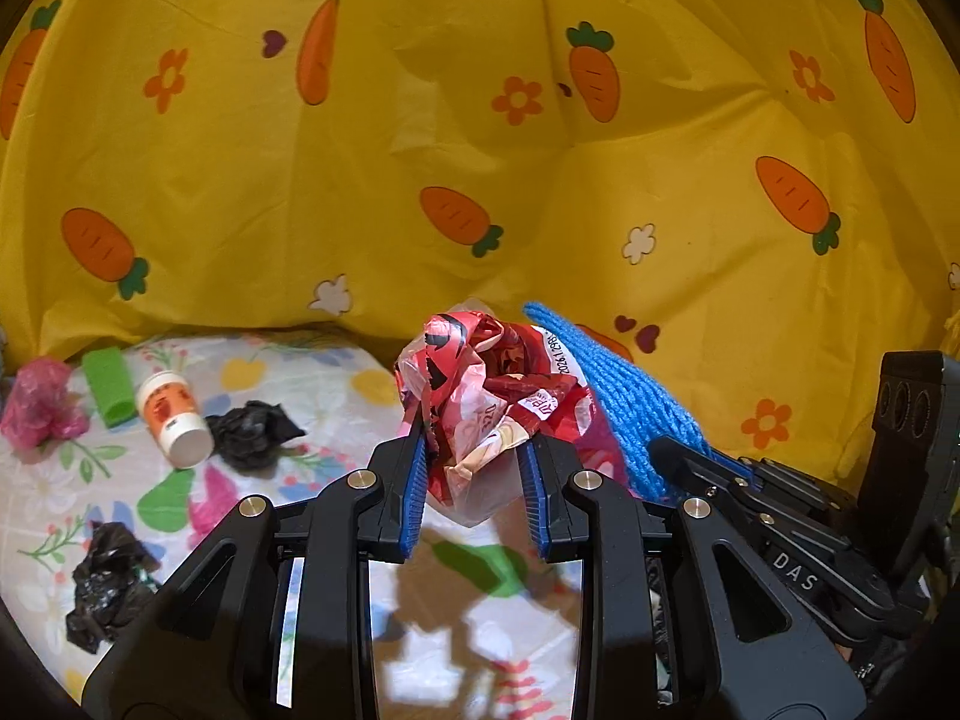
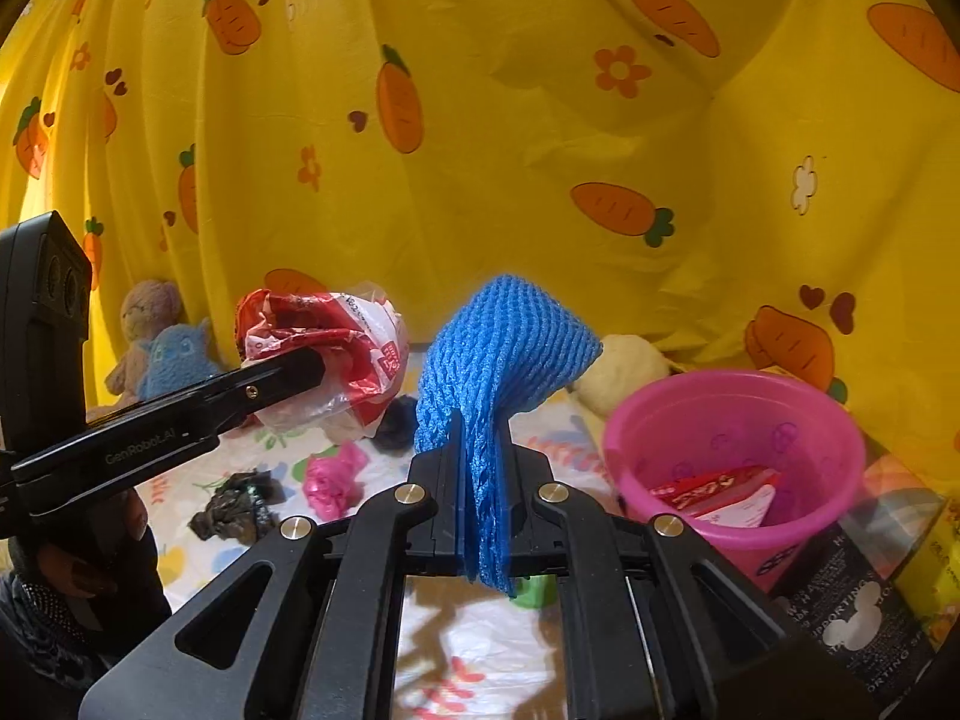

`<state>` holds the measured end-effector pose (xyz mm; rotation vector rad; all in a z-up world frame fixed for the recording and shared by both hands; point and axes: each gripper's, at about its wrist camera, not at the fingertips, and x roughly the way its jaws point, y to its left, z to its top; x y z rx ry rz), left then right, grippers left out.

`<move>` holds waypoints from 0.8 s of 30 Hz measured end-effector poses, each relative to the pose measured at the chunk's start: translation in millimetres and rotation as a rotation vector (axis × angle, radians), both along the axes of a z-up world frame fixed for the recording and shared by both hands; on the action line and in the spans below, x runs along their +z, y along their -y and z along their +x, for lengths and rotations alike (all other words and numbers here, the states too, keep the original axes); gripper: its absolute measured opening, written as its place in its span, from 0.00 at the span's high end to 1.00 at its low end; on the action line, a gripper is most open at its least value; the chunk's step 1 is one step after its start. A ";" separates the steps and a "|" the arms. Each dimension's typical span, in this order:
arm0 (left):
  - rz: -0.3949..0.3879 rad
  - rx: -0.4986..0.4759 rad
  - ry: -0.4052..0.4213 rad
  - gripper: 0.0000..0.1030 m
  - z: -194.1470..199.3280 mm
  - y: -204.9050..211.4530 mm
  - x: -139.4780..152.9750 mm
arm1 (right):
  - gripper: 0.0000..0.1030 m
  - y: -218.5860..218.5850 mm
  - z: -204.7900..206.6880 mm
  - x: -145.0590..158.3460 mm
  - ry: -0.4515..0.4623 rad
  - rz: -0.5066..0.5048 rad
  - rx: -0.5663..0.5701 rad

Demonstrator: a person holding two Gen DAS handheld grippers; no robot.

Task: Collect trash
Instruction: 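Carry the red wrapper and blue mesh over the pink bucket and open both tools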

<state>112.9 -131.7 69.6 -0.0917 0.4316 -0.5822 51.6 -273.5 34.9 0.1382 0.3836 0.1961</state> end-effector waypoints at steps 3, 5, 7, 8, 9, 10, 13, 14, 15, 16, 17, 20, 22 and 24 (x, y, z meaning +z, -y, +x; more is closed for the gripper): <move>-0.004 -0.055 0.008 0.74 9.0 26.4 1.3 | 0.92 21.8 4.6 0.1 0.002 0.003 -0.065; 0.003 -0.083 0.007 0.74 16.5 43.4 -0.3 | 0.92 35.5 7.6 -0.8 0.003 0.001 -0.102; 0.011 -0.109 0.008 0.74 23.8 59.4 -3.1 | 0.92 48.4 11.2 -2.6 0.000 0.008 -0.135; 0.017 -0.121 0.006 0.74 27.8 67.6 -5.3 | 0.92 54.9 13.9 -4.0 -0.002 0.012 -0.149; 0.021 -0.130 0.004 0.74 31.4 74.7 -7.9 | 0.92 60.0 16.6 -5.2 -0.005 0.013 -0.163; 0.024 -0.141 0.001 0.74 35.5 81.9 -10.5 | 0.92 65.2 18.9 -7.3 -0.010 0.016 -0.175; 0.032 -0.165 -0.013 0.74 49.1 100.4 -19.9 | 0.92 79.5 27.0 -14.1 -0.029 0.026 -0.205; 0.035 -0.169 -0.020 0.74 53.1 105.7 -23.1 | 0.92 83.1 29.4 -16.2 -0.033 0.027 -0.215; 0.039 -0.172 -0.027 0.74 57.4 110.8 -26.2 | 0.92 86.7 31.7 -18.4 -0.037 0.028 -0.221; 0.042 -0.179 -0.031 0.74 60.9 115.6 -28.9 | 0.92 89.6 33.8 -20.6 -0.041 0.027 -0.228; 0.043 -0.185 -0.032 0.74 63.8 120.2 -31.6 | 0.92 92.6 35.9 -22.7 -0.044 0.027 -0.236; 0.047 -0.198 -0.049 0.74 72.2 132.8 -38.7 | 0.92 101.1 42.1 -27.3 -0.057 0.035 -0.249; 0.053 -0.206 -0.056 0.74 75.9 139.2 -42.7 | 0.92 105.0 45.6 -29.7 -0.063 0.031 -0.258; 0.055 -0.213 -0.060 0.74 78.8 143.5 -46.6 | 0.91 109.4 47.9 -32.1 -0.069 0.031 -0.264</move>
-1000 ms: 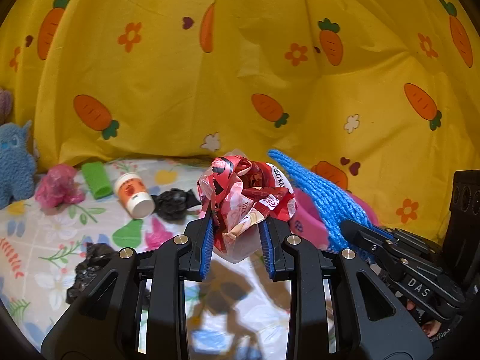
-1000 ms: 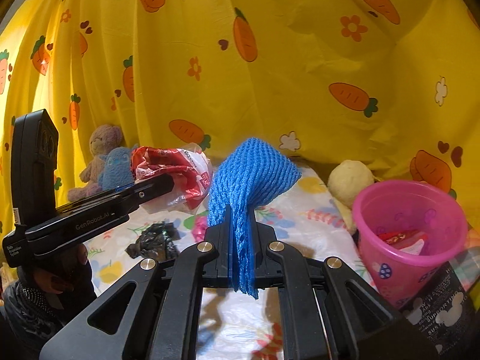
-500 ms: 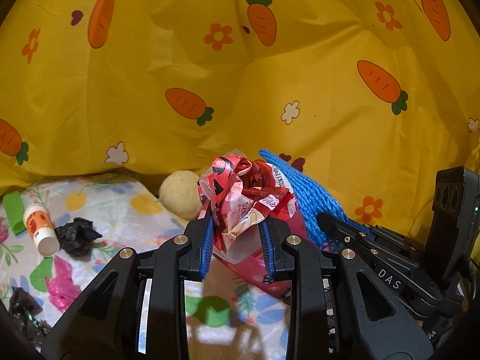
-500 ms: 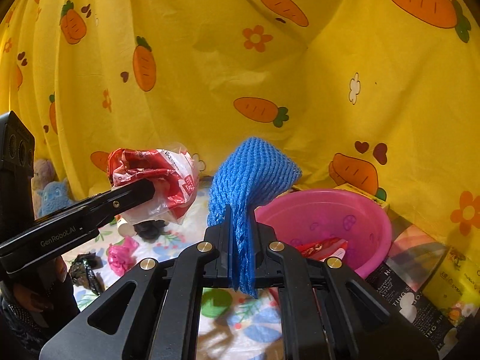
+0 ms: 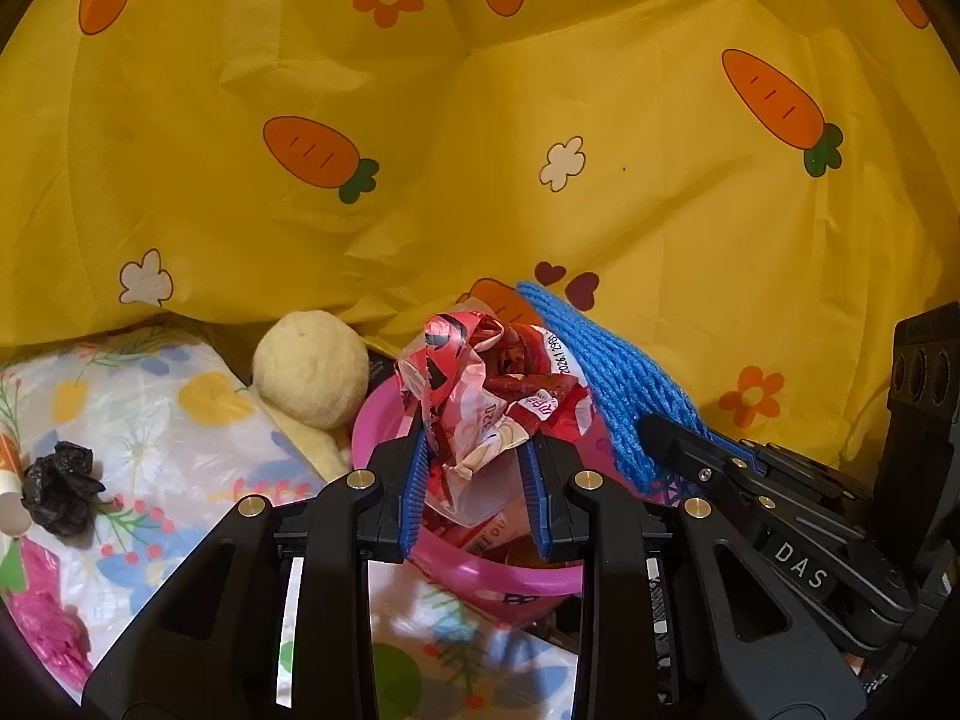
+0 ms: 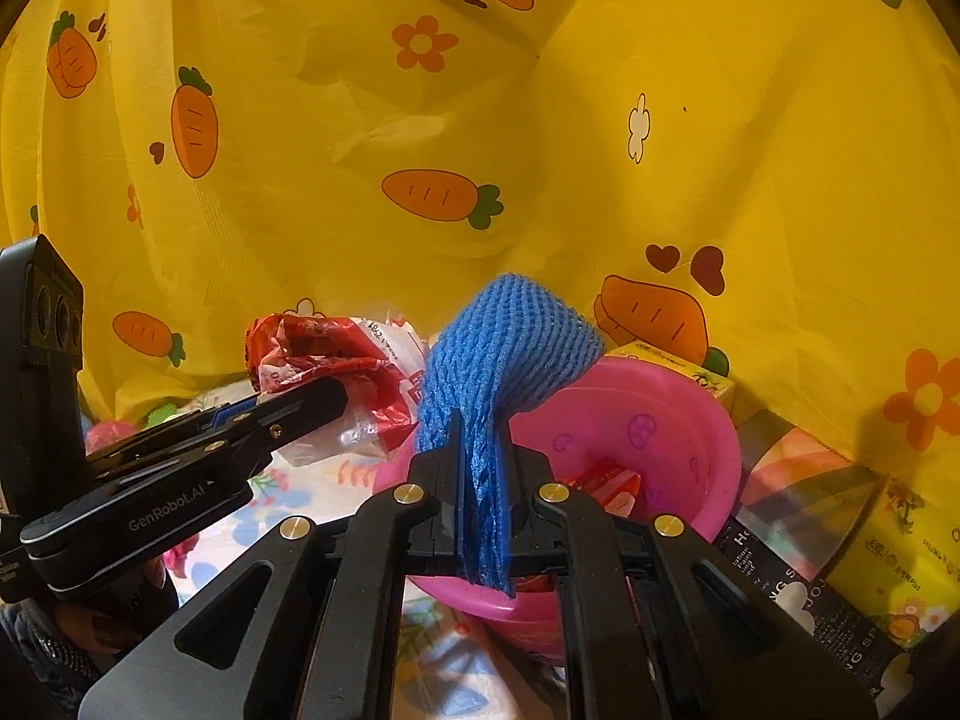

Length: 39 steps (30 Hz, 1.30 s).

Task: Collect trash
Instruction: 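Carry the red wrapper and blue mesh over the pink bucket and open both tools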

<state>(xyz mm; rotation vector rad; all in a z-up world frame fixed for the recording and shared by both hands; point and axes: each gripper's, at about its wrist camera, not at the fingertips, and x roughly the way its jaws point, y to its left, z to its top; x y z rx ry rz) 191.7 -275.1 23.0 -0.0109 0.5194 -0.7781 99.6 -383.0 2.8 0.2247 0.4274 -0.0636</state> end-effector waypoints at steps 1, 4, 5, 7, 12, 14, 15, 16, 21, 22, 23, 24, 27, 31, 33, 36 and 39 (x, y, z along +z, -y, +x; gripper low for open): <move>0.000 -0.004 -0.007 0.74 1.3 2.5 -1.8 | 0.91 1.5 1.2 -1.0 -0.002 0.001 -0.003; 0.000 -0.015 -0.017 0.74 4.2 9.2 -5.9 | 0.91 6.6 4.5 -4.7 -0.010 0.007 -0.012; 0.000 -0.019 -0.018 0.74 4.7 10.7 -7.0 | 0.91 7.1 5.2 -5.6 -0.013 0.007 -0.013; -0.004 -0.026 -0.021 0.74 6.6 12.8 -9.3 | 0.91 9.0 6.3 -7.6 -0.018 0.004 -0.017; -0.015 -0.037 -0.040 0.74 12.2 17.1 -15.0 | 0.91 15.0 8.5 -12.0 -0.025 0.010 -0.027; -0.015 -0.046 -0.040 0.74 12.6 18.6 -17.1 | 0.91 15.9 9.4 -12.9 -0.027 0.011 -0.028; -0.014 -0.049 -0.038 0.74 12.9 18.7 -18.3 | 0.91 16.1 9.7 -13.2 -0.028 0.007 -0.029; -0.017 -0.054 -0.037 0.74 13.2 18.6 -19.2 | 0.91 16.5 9.6 -13.4 -0.028 0.003 -0.031; -0.030 -0.070 -0.040 0.74 15.3 16.4 -22.6 | 0.91 19.5 10.3 -15.1 -0.030 0.005 -0.037; -0.031 -0.075 -0.039 0.74 15.2 16.4 -22.9 | 0.91 20.1 10.1 -15.6 -0.030 0.007 -0.039; -0.035 -0.080 -0.037 0.73 14.8 15.9 -23.1 | 0.91 20.8 10.1 -16.1 -0.031 0.008 -0.040; -0.035 -0.081 -0.038 0.73 15.1 16.2 -23.3 | 0.91 21.5 10.2 -16.8 -0.031 0.011 -0.041; -0.043 -0.089 -0.042 0.73 15.7 16.5 -23.8 | 0.91 23.3 10.2 -18.6 -0.032 0.018 -0.045; -0.036 -0.086 -0.050 0.73 17.6 18.9 -26.7 | 0.91 24.3 10.4 -19.5 -0.034 0.022 -0.046; -0.037 -0.088 -0.052 0.72 17.9 20.1 -27.2 | 0.91 24.6 10.6 -19.3 -0.032 0.023 -0.047; -0.032 -0.086 -0.051 0.72 17.7 21.1 -27.6 | 0.91 25.8 10.8 -20.1 -0.031 0.028 -0.050; -0.028 -0.082 -0.054 0.70 18.5 22.8 -28.8 | 0.91 26.2 10.8 -20.7 -0.031 0.028 -0.051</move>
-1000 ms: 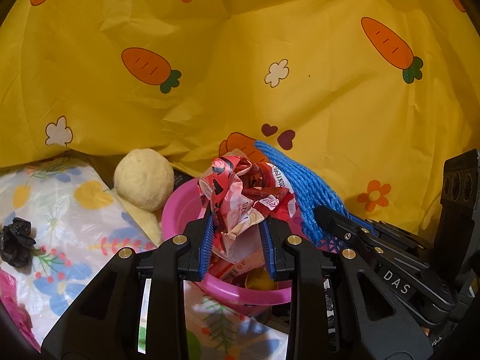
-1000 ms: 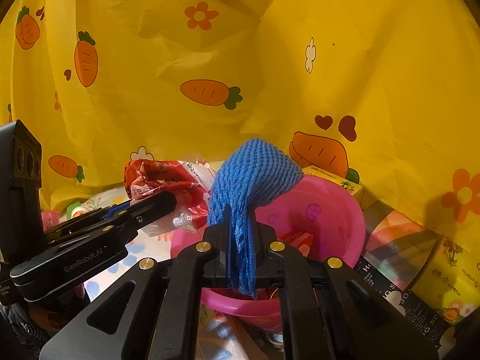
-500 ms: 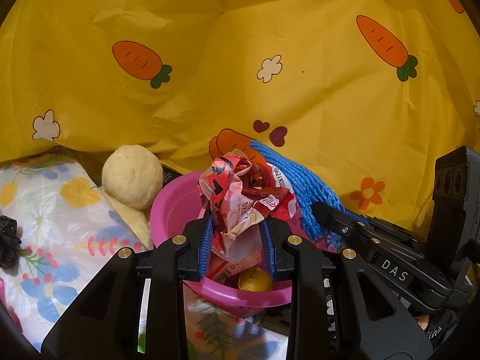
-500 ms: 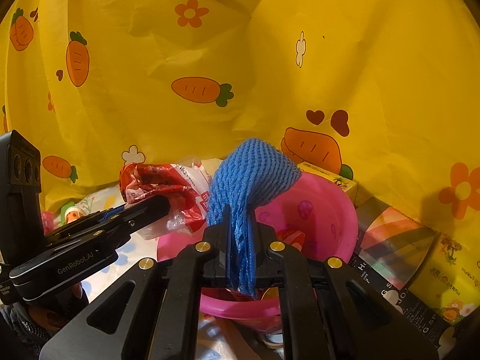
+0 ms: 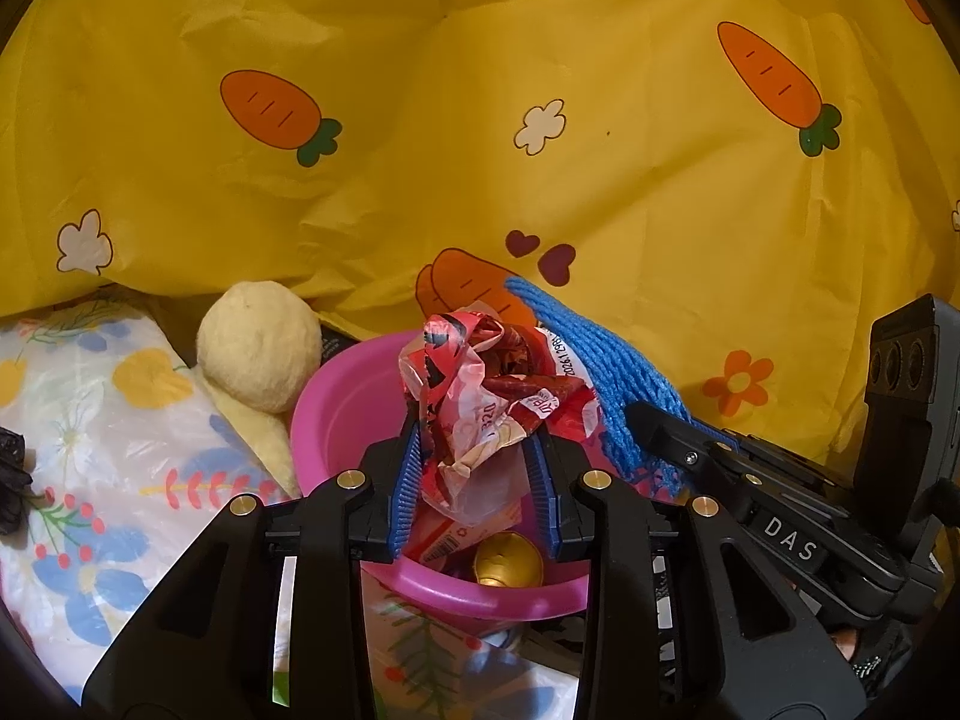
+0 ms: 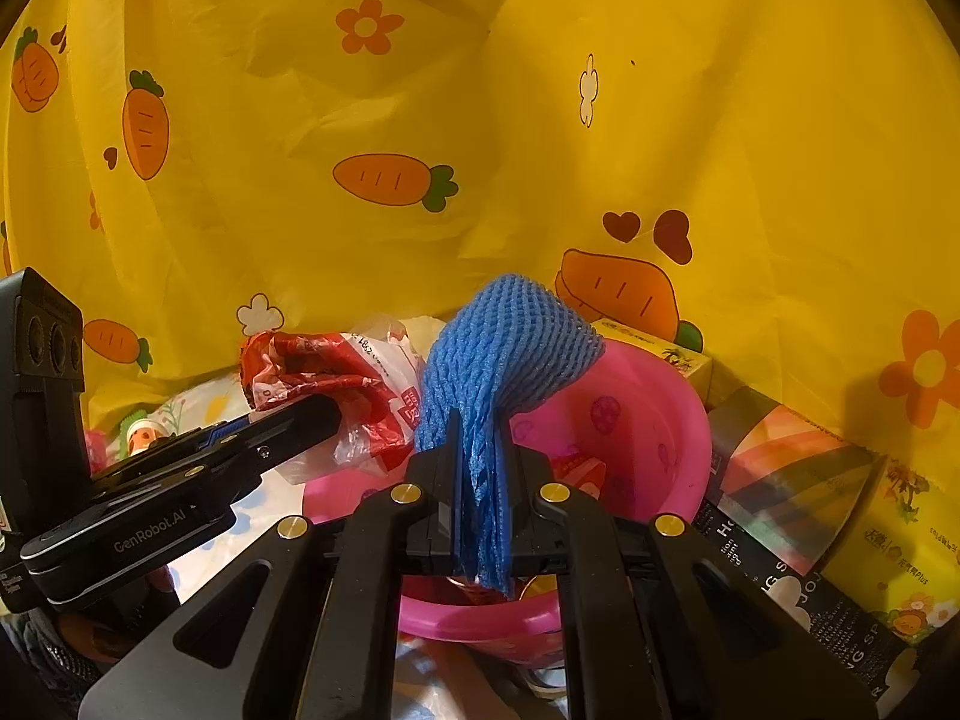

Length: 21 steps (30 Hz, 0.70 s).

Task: Collect trash
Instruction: 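Carry the red wrapper and blue mesh over the pink bucket and open both tools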

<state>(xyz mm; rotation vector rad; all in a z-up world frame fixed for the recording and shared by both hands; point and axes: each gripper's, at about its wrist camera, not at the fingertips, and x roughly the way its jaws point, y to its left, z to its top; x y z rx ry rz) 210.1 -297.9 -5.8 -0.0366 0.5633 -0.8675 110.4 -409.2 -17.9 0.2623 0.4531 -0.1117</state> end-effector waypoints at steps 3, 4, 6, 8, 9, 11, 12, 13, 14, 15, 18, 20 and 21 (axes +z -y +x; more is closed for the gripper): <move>0.002 0.002 -0.004 0.70 0.7 1.2 -0.9 | 0.91 0.4 0.3 -0.4 0.000 0.001 0.000; -0.001 -0.002 -0.008 0.70 0.7 1.1 -1.2 | 0.91 0.2 0.1 -0.1 -0.001 0.001 0.000; -0.009 -0.007 -0.003 0.70 -0.6 0.2 -0.7 | 0.91 -0.2 -1.1 -0.7 0.000 0.000 0.000; -0.029 -0.017 0.008 0.70 -3.2 -3.2 0.9 | 0.91 0.0 -2.3 -0.7 0.003 0.001 -0.004; -0.040 -0.017 0.019 0.70 -4.9 -6.0 2.3 | 0.91 0.1 -2.0 -0.7 0.006 0.002 -0.003; -0.073 -0.014 0.050 0.70 -9.7 -12.8 5.9 | 0.91 -0.1 -2.8 -1.5 0.009 0.003 -0.002; -0.089 -0.020 0.060 0.70 -11.9 -15.7 8.0 | 0.91 -0.6 -2.7 -1.8 0.011 0.003 0.000; -0.103 -0.027 0.070 0.70 -14.3 -18.6 9.8 | 0.91 -1.0 -2.8 -2.5 0.011 0.003 0.000; -0.119 -0.035 0.082 0.70 -16.8 -21.6 11.8 | 0.91 -1.5 -2.6 -2.9 0.011 0.002 0.000; -0.139 -0.048 0.091 0.70 -19.3 -24.9 13.7 | 0.91 -1.7 -2.6 -3.2 0.011 0.002 0.001; -0.211 -0.104 0.071 0.70 -21.3 -33.7 17.4 | 0.91 -1.4 -2.8 -3.9 0.014 0.005 0.002; -0.217 -0.099 0.087 0.70 -23.1 -36.9 18.0 | 0.91 -1.8 -3.2 -3.6 0.017 0.004 0.001; -0.215 -0.091 0.091 0.70 -22.7 -37.9 18.1 | 0.91 -2.0 -4.0 -3.4 0.019 0.003 0.002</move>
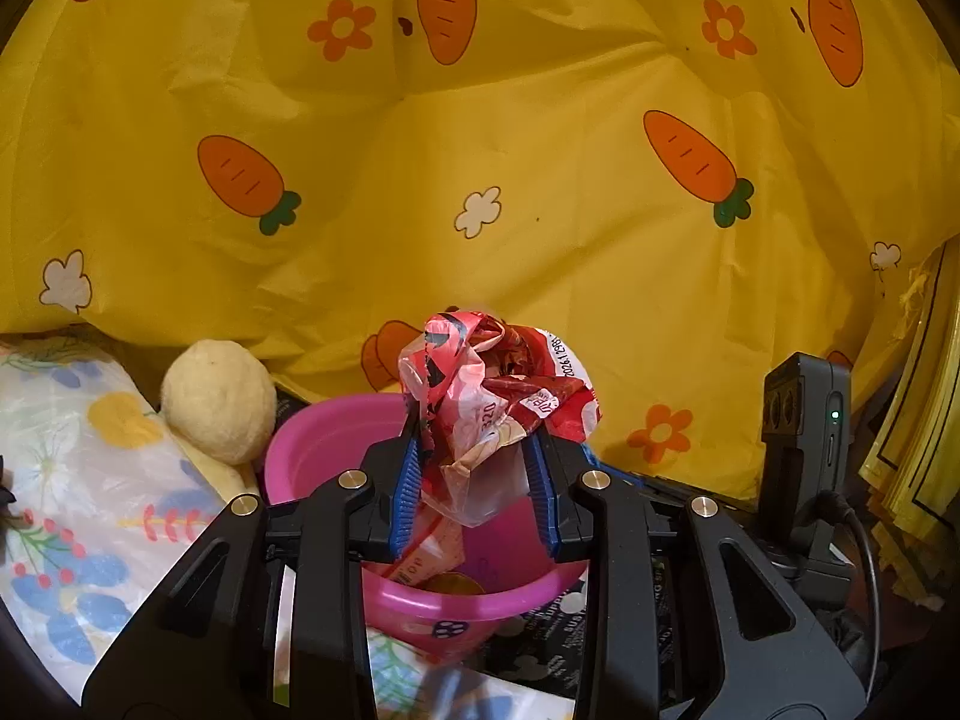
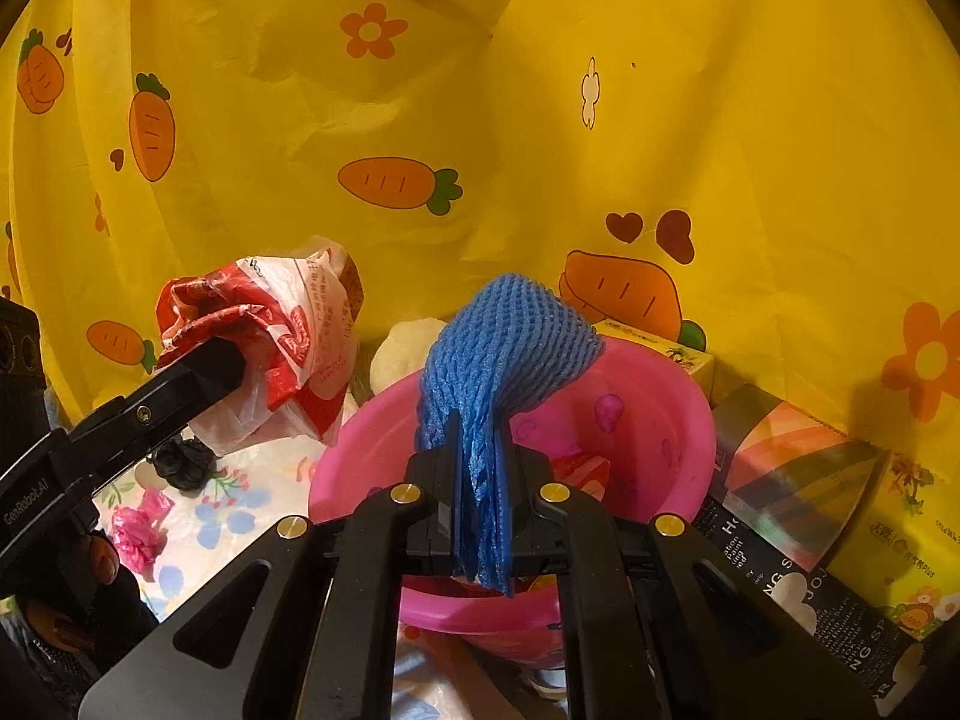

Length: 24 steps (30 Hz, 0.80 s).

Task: Collect trash
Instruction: 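Carry the red wrapper and blue mesh over the pink bucket and open both tools, then move both tools back from the bucket toward the black plastic bags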

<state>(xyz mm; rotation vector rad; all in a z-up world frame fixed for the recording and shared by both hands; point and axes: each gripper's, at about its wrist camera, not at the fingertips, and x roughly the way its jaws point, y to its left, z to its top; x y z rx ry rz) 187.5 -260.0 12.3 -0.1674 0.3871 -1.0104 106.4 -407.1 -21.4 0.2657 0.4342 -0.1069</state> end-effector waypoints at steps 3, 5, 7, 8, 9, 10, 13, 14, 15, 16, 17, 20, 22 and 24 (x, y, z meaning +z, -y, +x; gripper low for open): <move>0.023 0.027 -0.011 0.70 3.2 0.8 -1.4 | 0.91 -0.3 -0.2 0.1 0.002 -0.005 -0.001; 0.082 0.072 -0.029 0.70 7.8 8.7 -3.5 | 0.90 -0.4 0.0 -0.1 0.002 -0.004 -0.001; 0.134 0.093 -0.058 0.38 13.3 16.1 -7.0 | 0.84 -0.3 0.6 -0.4 0.002 -0.001 -0.003; 0.140 0.098 -0.080 0.23 15.7 17.7 -8.8 | 0.75 -0.1 0.8 -0.6 0.001 0.000 -0.006; 0.126 0.104 -0.091 0.13 18.2 15.4 -10.7 | 0.64 0.4 1.1 -0.8 0.002 0.002 -0.007; 0.110 0.111 -0.094 0.12 19.7 12.2 -11.3 | 0.61 0.6 0.4 -0.7 0.006 0.005 -0.008; 0.091 0.145 -0.141 0.09 29.3 0.3 -13.5 | 0.58 1.9 -1.6 -0.4 0.008 0.005 -0.015; 0.076 0.153 -0.162 0.09 32.0 -4.8 -14.0 | 0.56 2.4 -2.4 0.2 0.009 0.007 -0.018; 0.061 0.165 -0.180 0.08 34.0 -10.8 -14.0 | 0.53 2.7 -3.7 1.1 0.013 0.008 -0.020; 0.050 0.181 -0.190 0.08 34.5 -16.6 -13.6 | 0.51 1.7 -5.2 2.5 0.020 0.007 -0.021; 0.043 0.200 -0.191 0.07 33.9 -22.1 -12.7 | 0.47 0.0 -6.4 4.1 0.026 0.001 -0.024; 0.050 0.262 -0.183 0.06 27.7 -37.4 -7.9 | 0.37 -8.1 -9.0 9.2 0.034 -0.025 -0.030; 0.074 0.315 -0.170 0.06 19.4 -48.0 -4.0 | 0.30 -15.4 -12.1 13.2 0.043 -0.042 -0.027; 0.091 0.372 -0.150 0.06 8.1 -63.5 -1.0 | 0.22 -24.3 -17.2 17.1 0.056 -0.060 -0.029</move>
